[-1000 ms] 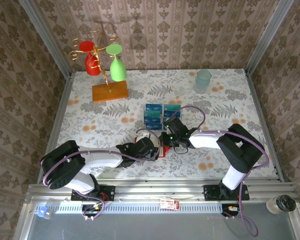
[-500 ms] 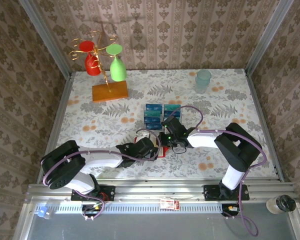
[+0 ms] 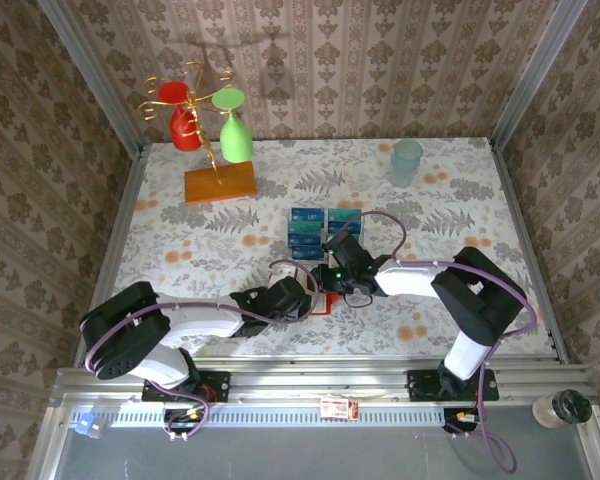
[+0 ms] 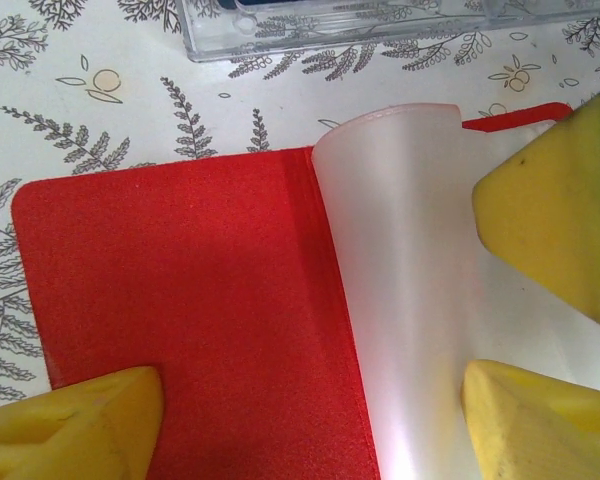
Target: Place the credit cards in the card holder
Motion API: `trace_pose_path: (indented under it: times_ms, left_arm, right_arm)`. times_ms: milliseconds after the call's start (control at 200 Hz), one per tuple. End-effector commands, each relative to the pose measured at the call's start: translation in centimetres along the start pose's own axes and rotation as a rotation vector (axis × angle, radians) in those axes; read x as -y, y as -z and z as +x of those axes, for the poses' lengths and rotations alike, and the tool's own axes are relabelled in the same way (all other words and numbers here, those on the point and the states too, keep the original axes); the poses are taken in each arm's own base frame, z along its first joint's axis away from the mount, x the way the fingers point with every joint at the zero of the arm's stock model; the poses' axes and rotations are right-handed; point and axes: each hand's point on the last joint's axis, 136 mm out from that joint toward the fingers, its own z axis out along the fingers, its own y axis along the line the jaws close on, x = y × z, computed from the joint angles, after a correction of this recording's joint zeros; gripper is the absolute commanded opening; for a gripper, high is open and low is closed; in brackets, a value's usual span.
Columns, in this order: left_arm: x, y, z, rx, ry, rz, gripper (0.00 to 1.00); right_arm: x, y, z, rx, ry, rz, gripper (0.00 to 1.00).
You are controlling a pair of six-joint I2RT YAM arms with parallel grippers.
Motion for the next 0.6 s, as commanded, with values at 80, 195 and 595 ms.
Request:
trace_pose_path:
  times_ms: [80,195,595]
  left_arm:
    - [-0.8,-0.1,2.1,-0.062,-0.006,-0.004,0.79]
    - [-0.9,0.0,2.1,-0.058,-0.002,0.000,0.79]
    - [-1.2,0.4,2.0,-0.015,0.024,0.026,0.78]
  right_arm:
    - [0.0,0.7,-0.2,0.006,-0.014,0.013,0.38]
    - [0.2,0.3,0.0,-0.001,-0.024,0.013,0.39]
    - [-1.0,2.1,-1.6,0.060,-0.093,-0.071,0.41]
